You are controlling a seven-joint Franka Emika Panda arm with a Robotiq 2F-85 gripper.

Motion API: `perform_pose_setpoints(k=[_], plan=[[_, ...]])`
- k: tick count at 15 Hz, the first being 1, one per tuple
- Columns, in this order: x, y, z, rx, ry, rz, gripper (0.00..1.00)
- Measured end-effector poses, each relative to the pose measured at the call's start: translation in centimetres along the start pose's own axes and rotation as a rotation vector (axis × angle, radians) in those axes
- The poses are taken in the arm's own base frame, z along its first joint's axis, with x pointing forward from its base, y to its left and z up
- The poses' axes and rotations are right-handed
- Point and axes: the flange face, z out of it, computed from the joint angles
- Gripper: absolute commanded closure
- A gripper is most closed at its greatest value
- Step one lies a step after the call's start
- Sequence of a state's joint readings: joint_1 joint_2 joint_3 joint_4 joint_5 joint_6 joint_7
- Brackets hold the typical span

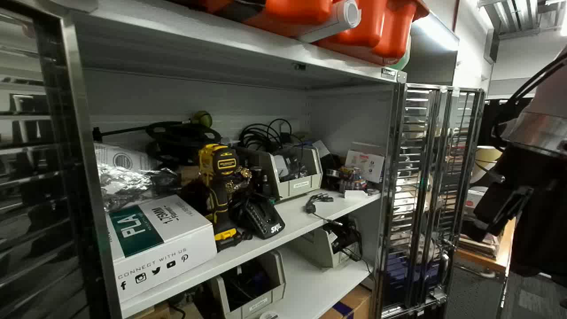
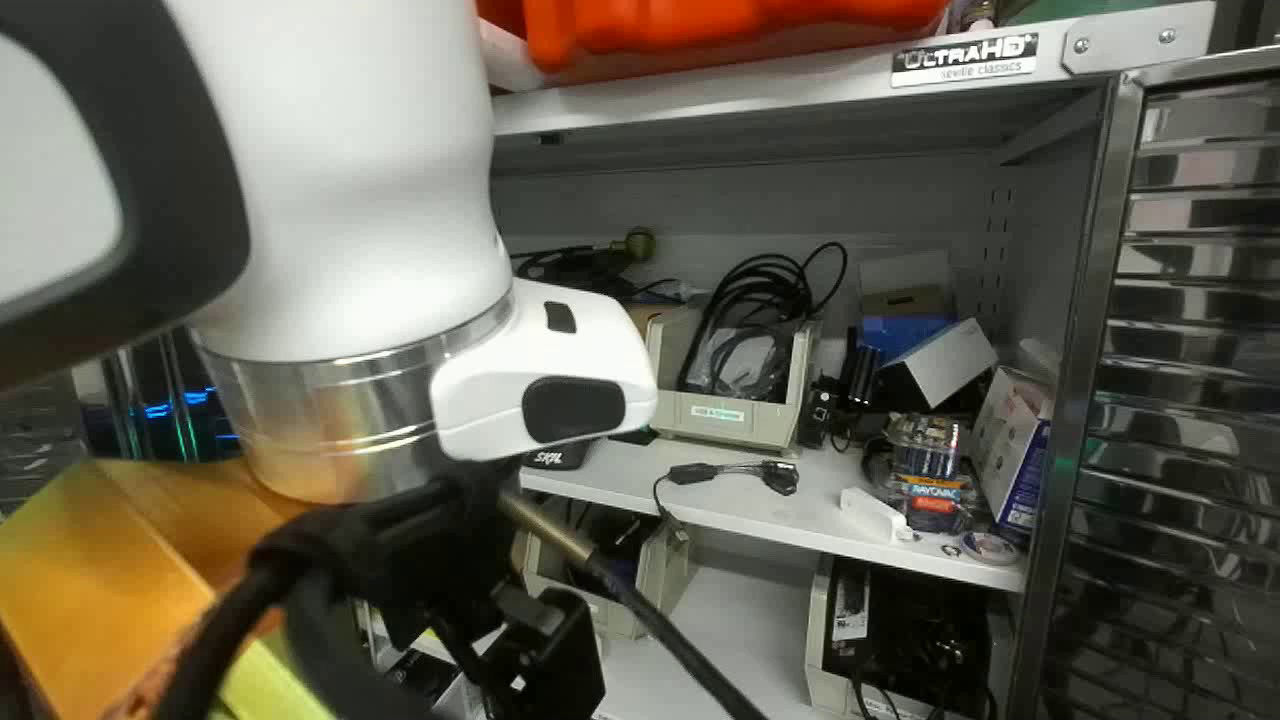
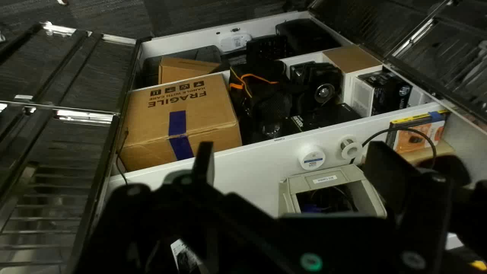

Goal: Pick up the black cable and put it in the box

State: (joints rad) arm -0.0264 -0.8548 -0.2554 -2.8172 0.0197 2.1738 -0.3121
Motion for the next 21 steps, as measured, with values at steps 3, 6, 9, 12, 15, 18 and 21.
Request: perform_pose_setpoints(k=[3,6,9,12,15,18,21], plan=[[-0.3,-0.1,0.7,0.006,-0.023,0.001,0.00],[-0.3,0.0,0.8,0.006,-0.026,0.002,0.00],[-0.2,0.0,0.8,0.006,-0.027,0.002,0.00],[0.8,0.5,0.3,-0.002,-0.028,0.008,0.00],[3.1,1.6,0.2,-0.012,-0.047,0.025,0.00],[6.8,2.7,0.9,-0.007,-0.057,0.056,0.00],[11.5,2.6,2.2,0.017,-0.054,0.081,0.00]])
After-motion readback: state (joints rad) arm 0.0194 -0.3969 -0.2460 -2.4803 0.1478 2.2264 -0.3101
